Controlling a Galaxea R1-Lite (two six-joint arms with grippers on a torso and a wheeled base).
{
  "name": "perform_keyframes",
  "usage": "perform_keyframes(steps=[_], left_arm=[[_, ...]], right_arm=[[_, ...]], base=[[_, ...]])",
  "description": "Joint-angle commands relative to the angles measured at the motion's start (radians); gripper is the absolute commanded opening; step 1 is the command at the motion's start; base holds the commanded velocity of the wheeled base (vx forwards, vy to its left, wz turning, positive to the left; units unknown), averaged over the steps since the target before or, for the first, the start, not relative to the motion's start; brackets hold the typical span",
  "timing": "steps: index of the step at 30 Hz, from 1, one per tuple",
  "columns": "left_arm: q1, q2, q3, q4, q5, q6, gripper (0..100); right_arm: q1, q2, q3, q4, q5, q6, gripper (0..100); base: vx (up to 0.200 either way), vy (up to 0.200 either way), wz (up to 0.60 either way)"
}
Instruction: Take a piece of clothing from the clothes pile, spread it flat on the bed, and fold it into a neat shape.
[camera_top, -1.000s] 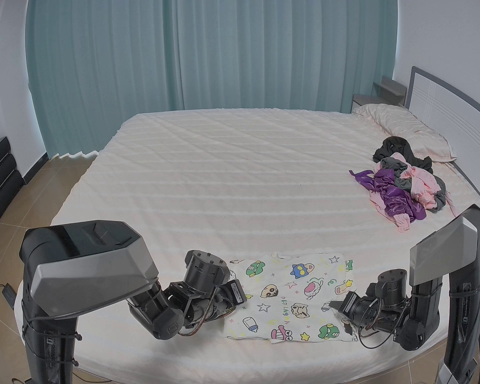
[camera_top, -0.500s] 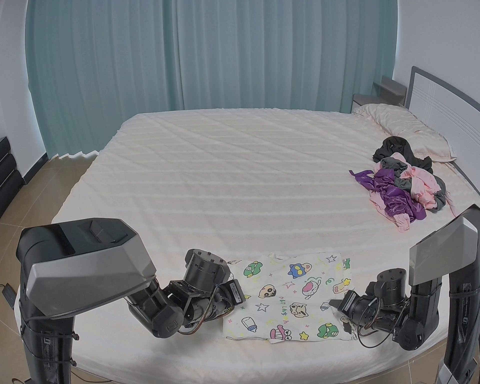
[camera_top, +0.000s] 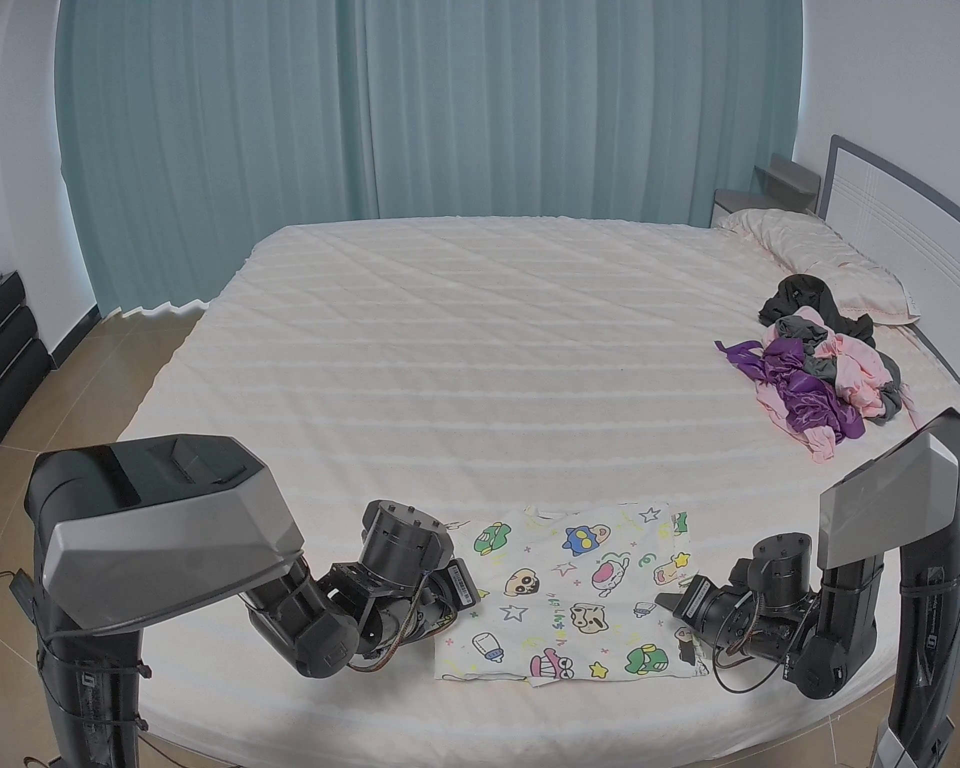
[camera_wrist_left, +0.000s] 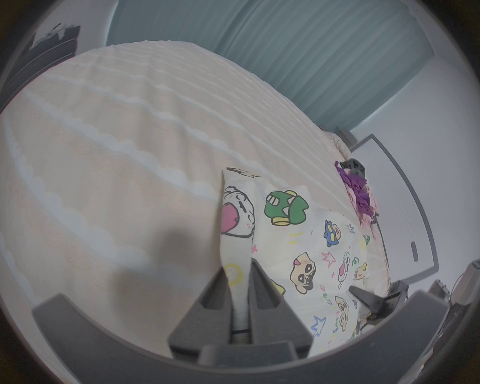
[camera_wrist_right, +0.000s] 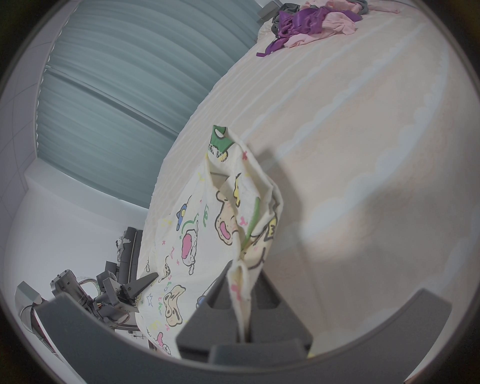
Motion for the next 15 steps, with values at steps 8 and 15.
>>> perform_keyframes(steps=[8,15], left_arm=[[0.000,-0.007,0.014,-0.004,0.013,-0.028,0],[-0.002,-0.004,0.018,-0.005,0.011,-0.030,0]], right_arm=[[0.008,-0.008,-0.017,-0.010,-0.026,0.001,0],[0.005,-0.004,-0.020,-0.010,-0.043,0.001,0]], base=[[0.000,0.200,0.00],[0.000,0.200,0.00]])
